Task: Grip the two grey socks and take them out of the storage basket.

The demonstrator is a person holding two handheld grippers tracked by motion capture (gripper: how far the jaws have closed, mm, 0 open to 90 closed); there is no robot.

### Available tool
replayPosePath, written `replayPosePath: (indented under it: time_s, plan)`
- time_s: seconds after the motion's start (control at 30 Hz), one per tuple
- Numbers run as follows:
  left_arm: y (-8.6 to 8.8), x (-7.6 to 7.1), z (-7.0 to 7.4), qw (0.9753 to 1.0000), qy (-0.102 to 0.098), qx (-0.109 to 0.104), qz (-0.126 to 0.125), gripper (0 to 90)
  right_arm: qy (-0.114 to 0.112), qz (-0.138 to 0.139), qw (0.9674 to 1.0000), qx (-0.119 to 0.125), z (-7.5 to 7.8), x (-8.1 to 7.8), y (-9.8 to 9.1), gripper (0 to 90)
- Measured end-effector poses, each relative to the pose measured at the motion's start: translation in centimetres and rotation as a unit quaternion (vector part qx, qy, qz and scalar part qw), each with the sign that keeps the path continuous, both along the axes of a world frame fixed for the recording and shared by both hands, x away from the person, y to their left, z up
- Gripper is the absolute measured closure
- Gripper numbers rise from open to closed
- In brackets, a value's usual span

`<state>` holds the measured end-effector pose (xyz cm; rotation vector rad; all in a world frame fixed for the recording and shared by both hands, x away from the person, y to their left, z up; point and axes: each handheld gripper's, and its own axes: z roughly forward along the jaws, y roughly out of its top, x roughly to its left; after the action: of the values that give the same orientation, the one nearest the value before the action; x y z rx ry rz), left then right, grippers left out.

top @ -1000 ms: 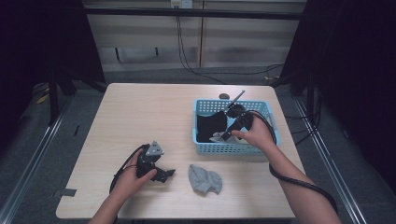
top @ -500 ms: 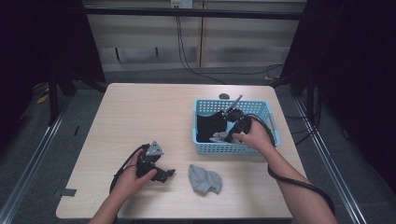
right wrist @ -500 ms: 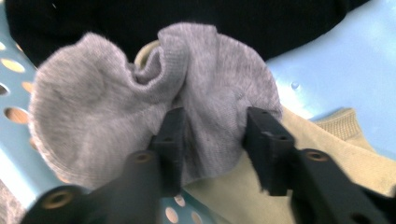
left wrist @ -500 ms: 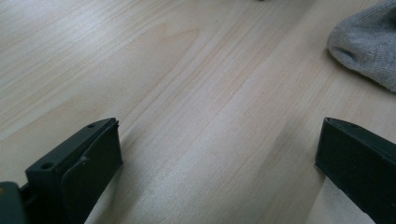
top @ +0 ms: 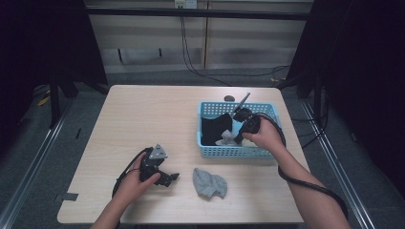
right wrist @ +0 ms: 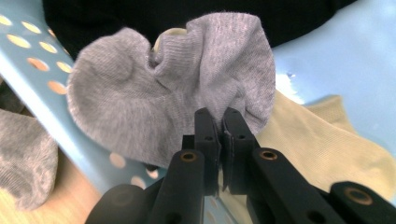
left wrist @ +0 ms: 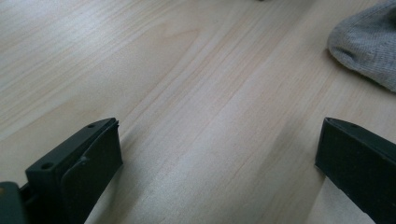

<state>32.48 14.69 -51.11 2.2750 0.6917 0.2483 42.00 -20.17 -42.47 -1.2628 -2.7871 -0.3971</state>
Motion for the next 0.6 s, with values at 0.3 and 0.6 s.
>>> replayPosePath:
  time_s: [0.3,0.6]
  plan:
    - [0.0,0.0,0.0,1.0000,0.000,-0.002,0.001,0.0,-0.009,-0.003,1.0000,0.002,2.2,-0.1,-0.2,86.6]
    - [0.0,0.0,0.0,1.0000,-0.002,-0.001,0.000,0.0,-0.018,-0.002,0.9998,0.007,4.3,0.1,-0.4,86.9]
